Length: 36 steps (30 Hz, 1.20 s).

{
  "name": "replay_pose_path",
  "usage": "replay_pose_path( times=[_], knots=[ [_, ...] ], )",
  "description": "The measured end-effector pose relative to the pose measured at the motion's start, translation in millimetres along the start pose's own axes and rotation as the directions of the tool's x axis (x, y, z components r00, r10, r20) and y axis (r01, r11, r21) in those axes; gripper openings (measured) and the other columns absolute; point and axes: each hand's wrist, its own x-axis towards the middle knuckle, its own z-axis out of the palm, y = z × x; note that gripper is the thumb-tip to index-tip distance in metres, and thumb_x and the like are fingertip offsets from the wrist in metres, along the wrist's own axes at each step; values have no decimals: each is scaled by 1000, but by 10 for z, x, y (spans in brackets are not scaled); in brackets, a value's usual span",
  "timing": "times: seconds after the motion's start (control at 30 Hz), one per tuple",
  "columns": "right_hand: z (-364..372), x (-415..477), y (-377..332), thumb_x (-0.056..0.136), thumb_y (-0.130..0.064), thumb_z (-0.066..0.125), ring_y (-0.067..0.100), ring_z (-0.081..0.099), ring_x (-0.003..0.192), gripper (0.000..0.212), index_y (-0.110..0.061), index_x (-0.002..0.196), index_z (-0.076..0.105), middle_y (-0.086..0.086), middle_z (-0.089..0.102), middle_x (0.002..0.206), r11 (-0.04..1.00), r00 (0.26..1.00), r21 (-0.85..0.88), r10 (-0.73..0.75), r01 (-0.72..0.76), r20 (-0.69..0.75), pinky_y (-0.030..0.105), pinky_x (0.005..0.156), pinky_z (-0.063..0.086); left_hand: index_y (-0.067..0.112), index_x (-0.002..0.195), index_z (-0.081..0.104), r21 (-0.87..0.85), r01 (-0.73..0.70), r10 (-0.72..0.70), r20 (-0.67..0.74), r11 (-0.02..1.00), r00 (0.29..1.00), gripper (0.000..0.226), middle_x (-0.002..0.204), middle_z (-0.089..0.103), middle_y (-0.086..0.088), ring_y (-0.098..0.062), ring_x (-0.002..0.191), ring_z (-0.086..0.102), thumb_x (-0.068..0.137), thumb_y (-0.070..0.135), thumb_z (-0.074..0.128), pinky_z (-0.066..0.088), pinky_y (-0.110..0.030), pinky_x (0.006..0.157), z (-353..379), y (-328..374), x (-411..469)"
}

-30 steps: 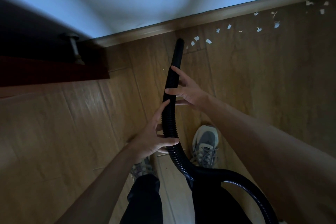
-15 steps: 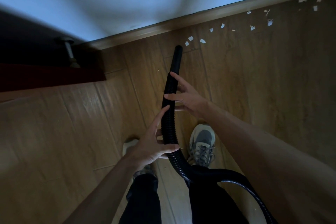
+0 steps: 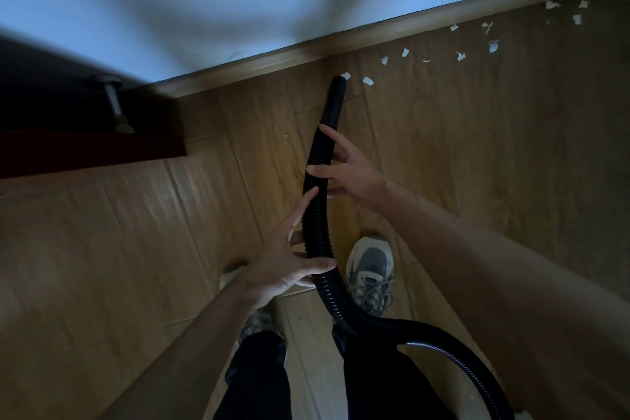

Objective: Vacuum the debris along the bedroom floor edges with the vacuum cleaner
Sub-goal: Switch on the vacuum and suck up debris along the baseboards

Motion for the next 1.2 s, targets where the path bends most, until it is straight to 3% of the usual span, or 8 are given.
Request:
replay_pose_path(
  times=[0.2,0.4,0.57,0.8,0.9,1.0,1.2],
  knots=[
    [-128,19,-93,86,0,72,17,62,108,82,-41,148,38,2,52,131,1000,999,7,-14,14,-34,29,64,60,69,137,29,7,-2,2,17,1000,1000,105,125,54,-7,-26,104,67,78,-1,80,61,-39,71,103,129,105],
    [-266,-58,-35,85,-1,74,19,62,111,83,-42,148,38,3,51,137,1000,999,23,-4,5,-42,37,74,61,71,134,31,6,9,-9,33,1000,999,104,125,55,-9,-29,104,67,78,-2,79,62,-44,74,240,126,99],
    [-336,-114,15,85,-2,73,25,60,118,81,-43,147,39,4,52,137,999,997,43,-15,18,-76,37,74,61,69,136,32,-33,12,-10,60,999,998,103,126,52,-13,-26,96,67,78,-4,78,61,-43,73,326,121,121],
    [-489,-168,4,86,-3,73,23,62,115,81,-42,148,38,3,54,133,999,997,27,-22,24,-78,34,73,61,66,137,33,-36,2,0,55,999,998,105,127,52,-16,-28,100,63,77,-7,78,61,-42,70,459,135,206],
    [-552,-166,-43,86,-3,73,22,63,113,82,-43,148,38,3,54,133,999,997,30,-15,17,-78,33,69,61,65,139,32,-32,-16,18,57,999,998,106,126,52,-16,-27,99,62,77,-7,78,60,-36,69,498,158,260],
    [-622,-155,-109,86,-2,72,23,62,114,82,-43,148,38,3,53,135,1000,997,30,-7,9,-72,33,68,61,64,140,32,-33,-29,32,66,999,997,106,124,53,-16,-25,91,64,76,-7,78,60,-39,66,536,207,309],
    [-760,-105,-232,86,-2,72,25,63,115,81,-44,147,38,5,54,136,1000,997,17,-5,7,-75,38,73,62,60,143,30,-20,-65,66,78,998,995,105,126,53,-15,-16,83,67,77,-7,78,58,-31,63,596,311,418]
  ],
)
